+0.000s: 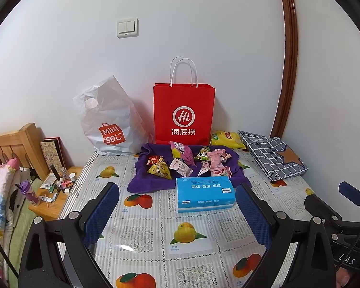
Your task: Organize snacks
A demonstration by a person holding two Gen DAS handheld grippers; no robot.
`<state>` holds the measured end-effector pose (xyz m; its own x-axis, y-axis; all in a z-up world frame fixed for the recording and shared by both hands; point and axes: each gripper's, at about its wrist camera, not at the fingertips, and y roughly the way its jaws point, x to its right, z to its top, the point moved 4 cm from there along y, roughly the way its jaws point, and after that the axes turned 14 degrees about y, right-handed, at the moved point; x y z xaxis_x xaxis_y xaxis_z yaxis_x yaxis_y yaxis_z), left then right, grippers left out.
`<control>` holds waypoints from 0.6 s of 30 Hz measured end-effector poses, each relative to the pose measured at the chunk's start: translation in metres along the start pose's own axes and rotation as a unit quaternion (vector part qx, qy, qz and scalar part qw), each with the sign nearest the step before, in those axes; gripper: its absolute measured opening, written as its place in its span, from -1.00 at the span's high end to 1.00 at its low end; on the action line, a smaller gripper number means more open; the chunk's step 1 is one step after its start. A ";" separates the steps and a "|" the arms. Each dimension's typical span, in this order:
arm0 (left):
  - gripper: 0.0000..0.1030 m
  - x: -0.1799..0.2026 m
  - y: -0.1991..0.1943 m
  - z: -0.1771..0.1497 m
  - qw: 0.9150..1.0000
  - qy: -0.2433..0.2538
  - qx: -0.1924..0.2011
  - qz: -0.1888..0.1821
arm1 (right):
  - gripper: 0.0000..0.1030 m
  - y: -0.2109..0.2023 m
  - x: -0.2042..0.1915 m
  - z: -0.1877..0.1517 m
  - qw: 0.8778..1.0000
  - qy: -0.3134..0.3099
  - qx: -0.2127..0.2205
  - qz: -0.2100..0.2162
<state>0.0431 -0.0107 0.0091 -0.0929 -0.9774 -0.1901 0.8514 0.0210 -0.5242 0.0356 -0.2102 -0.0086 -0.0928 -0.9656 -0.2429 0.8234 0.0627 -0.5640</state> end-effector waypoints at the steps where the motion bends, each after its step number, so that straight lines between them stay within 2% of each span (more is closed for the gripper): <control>1: -0.91 0.000 0.000 0.000 1.000 0.000 0.000 0.000 | -0.99 0.000 0.000 0.000 1.000 0.000 0.000 0.000; 18: -0.91 -0.002 -0.003 -0.001 1.000 -0.002 0.000 0.000 | -0.99 -0.001 0.000 -0.001 1.000 -0.002 0.002 0.006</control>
<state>0.0404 -0.0091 0.0102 -0.0903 -0.9783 -0.1866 0.8515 0.0213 -0.5239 0.0339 -0.2102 -0.0087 -0.0805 -0.9658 -0.2466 0.8271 0.0733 -0.5572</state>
